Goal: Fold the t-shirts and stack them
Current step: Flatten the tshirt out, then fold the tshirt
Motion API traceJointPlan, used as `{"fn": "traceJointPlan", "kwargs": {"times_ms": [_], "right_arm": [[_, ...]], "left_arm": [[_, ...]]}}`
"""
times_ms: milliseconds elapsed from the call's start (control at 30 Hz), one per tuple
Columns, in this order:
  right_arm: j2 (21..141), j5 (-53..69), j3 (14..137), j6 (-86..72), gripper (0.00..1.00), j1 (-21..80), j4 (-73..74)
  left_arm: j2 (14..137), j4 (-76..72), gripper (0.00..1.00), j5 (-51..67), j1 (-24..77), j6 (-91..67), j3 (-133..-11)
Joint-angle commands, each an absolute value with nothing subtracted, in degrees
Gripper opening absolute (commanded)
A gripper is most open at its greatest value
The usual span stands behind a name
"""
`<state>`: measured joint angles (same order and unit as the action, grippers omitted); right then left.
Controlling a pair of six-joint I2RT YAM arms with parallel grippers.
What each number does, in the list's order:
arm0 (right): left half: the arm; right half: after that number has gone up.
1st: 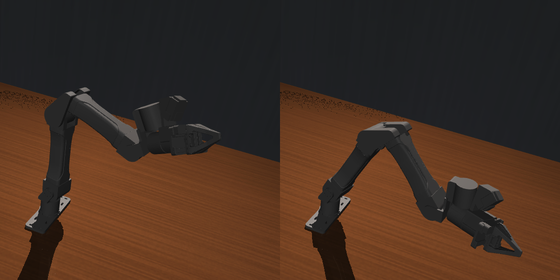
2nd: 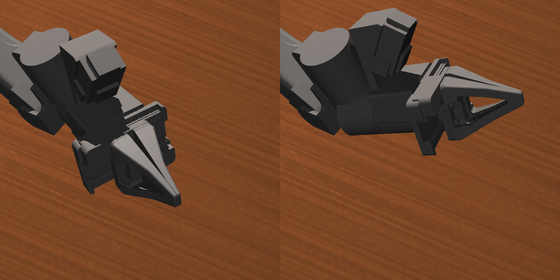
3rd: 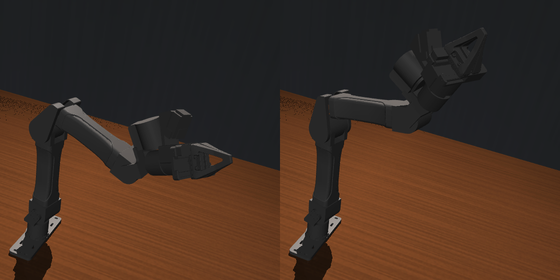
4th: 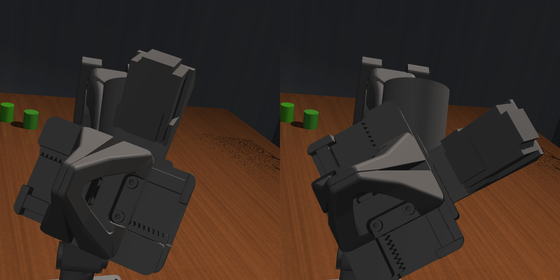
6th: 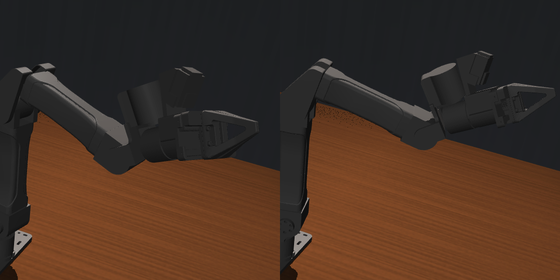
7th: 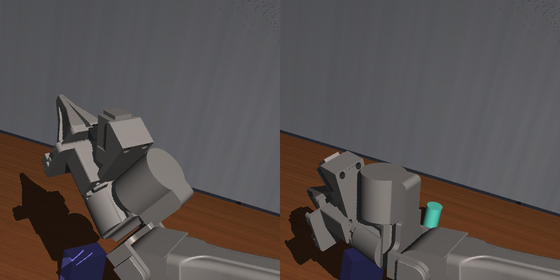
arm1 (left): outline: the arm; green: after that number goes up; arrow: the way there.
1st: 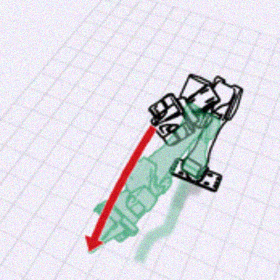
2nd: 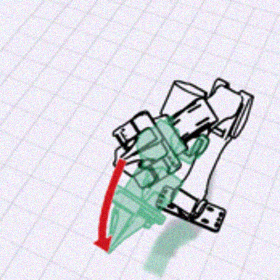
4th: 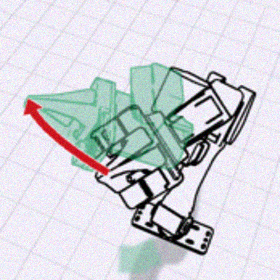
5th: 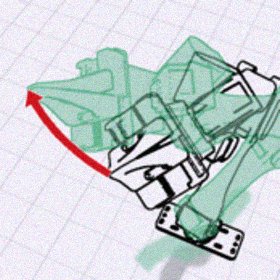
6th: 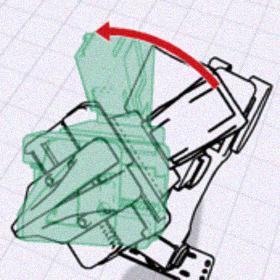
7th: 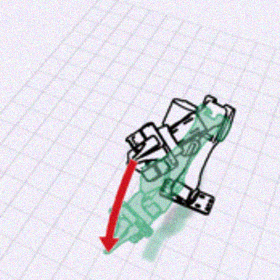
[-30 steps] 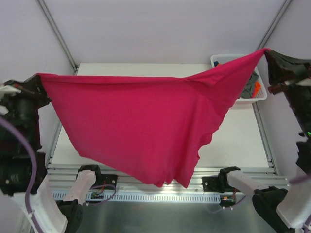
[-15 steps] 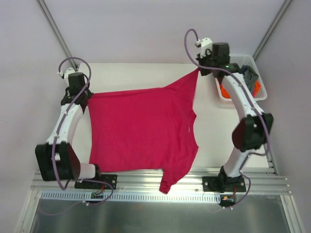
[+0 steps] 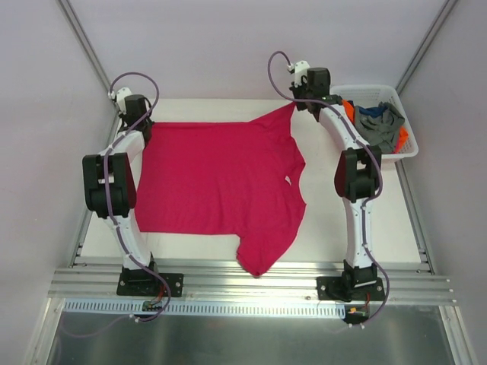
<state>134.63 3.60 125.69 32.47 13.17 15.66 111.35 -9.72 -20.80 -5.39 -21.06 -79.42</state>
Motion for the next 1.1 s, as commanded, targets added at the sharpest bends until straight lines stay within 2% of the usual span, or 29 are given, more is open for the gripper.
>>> {"fn": "traceJointPlan", "kwargs": {"times_ms": [0, 200, 533, 800, 1067], "right_arm": [[135.7, 0.4, 131.1, 33.7, 0.01, 13.5, 8.3], [137.4, -1.5, 132.5, 32.3, 0.01, 14.4, 7.8], [132.7, -0.4, 128.4, 29.3, 0.01, 14.7, 9.1], [121.4, 3.6, 113.2, 23.3, 0.01, 15.1, 10.2], [111.2, 3.1, 103.6, 18.6, 0.01, 15.9, 13.8]], "left_arm": [[113.6, -13.9, 0.0, -19.4, -7.0, -19.9, -83.8], [117.6, -13.8, 0.0, -12.3, -9.2, -20.7, -88.1], [119.0, -13.4, 0.0, -4.7, -10.1, -19.0, -89.2], [114.1, -8.9, 0.0, -0.6, -11.9, -17.6, -84.6], [109.0, -6.6, 0.0, 2.9, -14.6, -16.7, -79.1]]}}
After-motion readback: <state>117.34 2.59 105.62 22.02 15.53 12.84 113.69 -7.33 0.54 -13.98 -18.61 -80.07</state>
